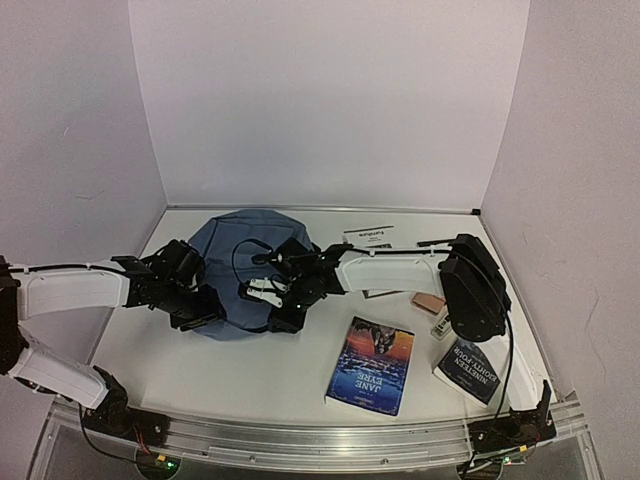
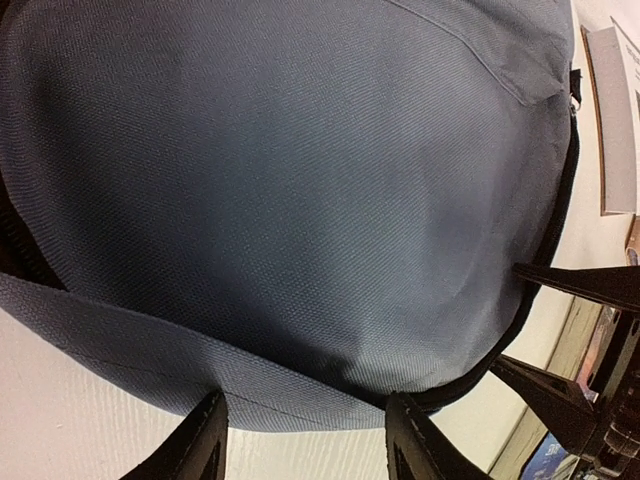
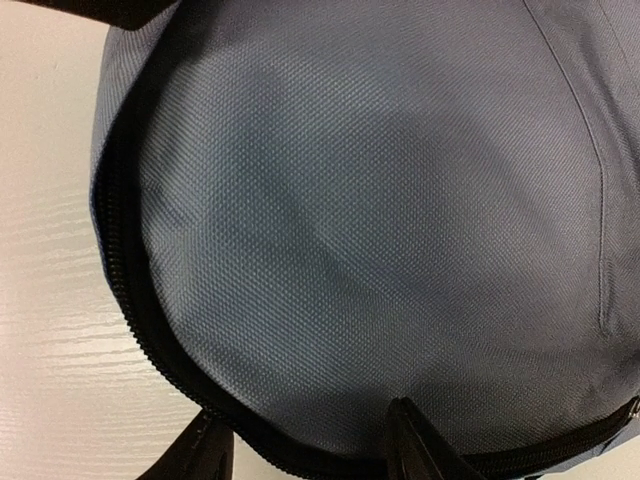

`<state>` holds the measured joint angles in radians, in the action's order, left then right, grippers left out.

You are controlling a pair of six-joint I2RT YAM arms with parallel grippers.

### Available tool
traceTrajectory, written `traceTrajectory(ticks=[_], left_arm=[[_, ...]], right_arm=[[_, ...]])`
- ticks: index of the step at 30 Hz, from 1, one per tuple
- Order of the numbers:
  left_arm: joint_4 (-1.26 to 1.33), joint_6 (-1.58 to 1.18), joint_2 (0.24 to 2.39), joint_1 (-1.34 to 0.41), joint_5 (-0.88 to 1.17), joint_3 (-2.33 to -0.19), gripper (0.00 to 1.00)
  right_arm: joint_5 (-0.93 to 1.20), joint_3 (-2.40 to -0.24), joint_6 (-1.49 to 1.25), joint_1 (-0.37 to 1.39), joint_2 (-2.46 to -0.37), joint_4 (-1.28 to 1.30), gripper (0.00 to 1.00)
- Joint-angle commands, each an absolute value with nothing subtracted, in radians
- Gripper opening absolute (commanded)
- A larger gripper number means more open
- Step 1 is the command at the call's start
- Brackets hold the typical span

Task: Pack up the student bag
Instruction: Adjust the student bag at the center of the board.

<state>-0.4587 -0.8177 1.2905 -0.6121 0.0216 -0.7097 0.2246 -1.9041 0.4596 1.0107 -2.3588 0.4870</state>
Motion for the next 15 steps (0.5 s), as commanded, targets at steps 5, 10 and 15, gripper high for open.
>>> traceTrajectory(ticks=[5,10,15], left_arm=[[-0.415,-0.822,1.326,-0.608,0.052,-0.723,0.54],[-0.391,-0.821,1.349,-0.608,0.076,-0.723,0.54],[-0.396,-0.807,1.361,-0.607,0.082,-0.725,0.54]], right_arm=[[0.22,-1.907,0.418,1.009,-2.32,0.489,0.6],[0.239,-1.916,0.394,1.008,-2.304,0.489,0.68],[0.26,-1.917,0.374,1.009,-2.29,0.487,0.76]])
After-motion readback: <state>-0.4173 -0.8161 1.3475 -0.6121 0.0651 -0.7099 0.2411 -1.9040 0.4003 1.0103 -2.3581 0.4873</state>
